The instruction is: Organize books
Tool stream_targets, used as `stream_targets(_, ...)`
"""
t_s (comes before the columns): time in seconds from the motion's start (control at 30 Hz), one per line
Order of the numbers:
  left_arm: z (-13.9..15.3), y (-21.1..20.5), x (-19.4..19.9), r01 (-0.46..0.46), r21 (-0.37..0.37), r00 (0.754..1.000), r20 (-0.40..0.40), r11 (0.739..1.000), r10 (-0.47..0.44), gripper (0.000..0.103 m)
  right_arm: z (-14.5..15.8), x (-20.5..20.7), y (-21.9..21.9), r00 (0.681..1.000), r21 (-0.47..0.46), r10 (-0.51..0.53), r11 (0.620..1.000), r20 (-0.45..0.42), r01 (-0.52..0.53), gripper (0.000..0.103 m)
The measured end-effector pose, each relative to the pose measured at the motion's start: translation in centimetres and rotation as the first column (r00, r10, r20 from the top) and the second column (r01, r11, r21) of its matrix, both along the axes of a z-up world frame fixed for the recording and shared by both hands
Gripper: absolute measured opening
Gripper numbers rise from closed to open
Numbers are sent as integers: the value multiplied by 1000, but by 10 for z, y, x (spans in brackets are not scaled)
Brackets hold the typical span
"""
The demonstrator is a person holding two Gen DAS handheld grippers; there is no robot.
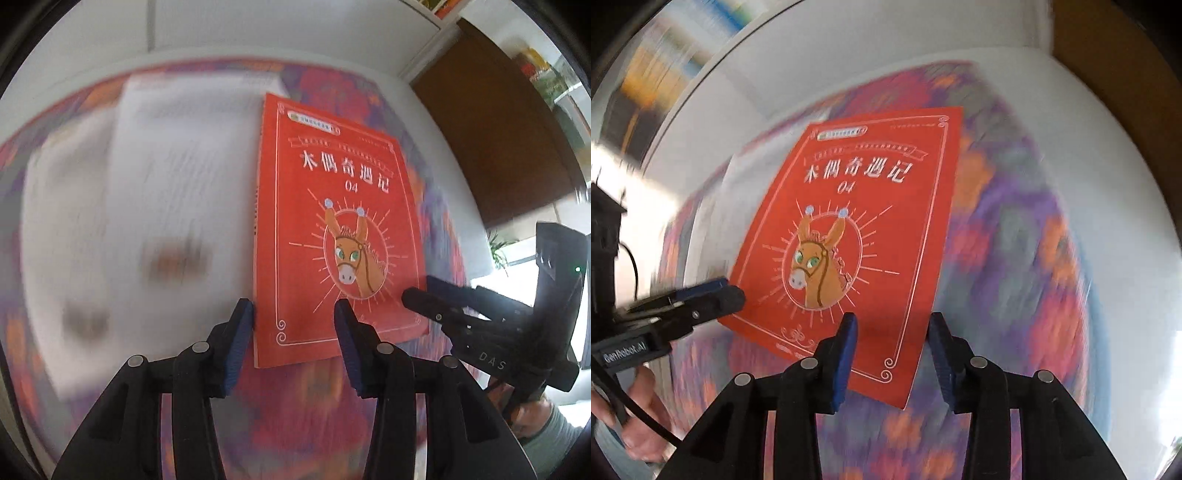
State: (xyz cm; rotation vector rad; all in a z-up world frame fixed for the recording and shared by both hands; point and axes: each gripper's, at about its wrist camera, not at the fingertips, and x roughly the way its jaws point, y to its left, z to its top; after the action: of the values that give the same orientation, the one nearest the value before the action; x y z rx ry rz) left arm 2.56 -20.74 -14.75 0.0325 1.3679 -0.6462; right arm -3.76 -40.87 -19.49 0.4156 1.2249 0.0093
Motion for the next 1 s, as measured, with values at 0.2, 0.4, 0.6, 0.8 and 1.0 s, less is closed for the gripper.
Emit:
stream_targets(0.2, -5, 64, -88, -109, 48, 993, -33, 993, 110, 41, 4, -62, 69, 985, 4, 164, 986, -51, -164, 45)
stream_targets(0.4, -11, 118, -108, -240, 53, 969, -40, 969, 242, 41, 5, -67, 116, 948, 27, 307, 952, -78, -306, 46)
stream_targets(0.6, -20, 124, -109, -267, 51, 962, -40, 962, 270, 41, -2, -63, 131, 948, -10, 310, 950, -75, -311, 45)
stream_targets(0.8, -20, 116, -109, -231, 77, 972, -21, 970, 234, 41, -1, -69, 129, 963, 5, 254, 967, -87, -255, 45)
stream_targets(1.0, -24, 104, -104, -216, 89, 976, -12, 972, 218, 41, 4, -84, 115, 972, 12, 215, 977, -91, -215, 45)
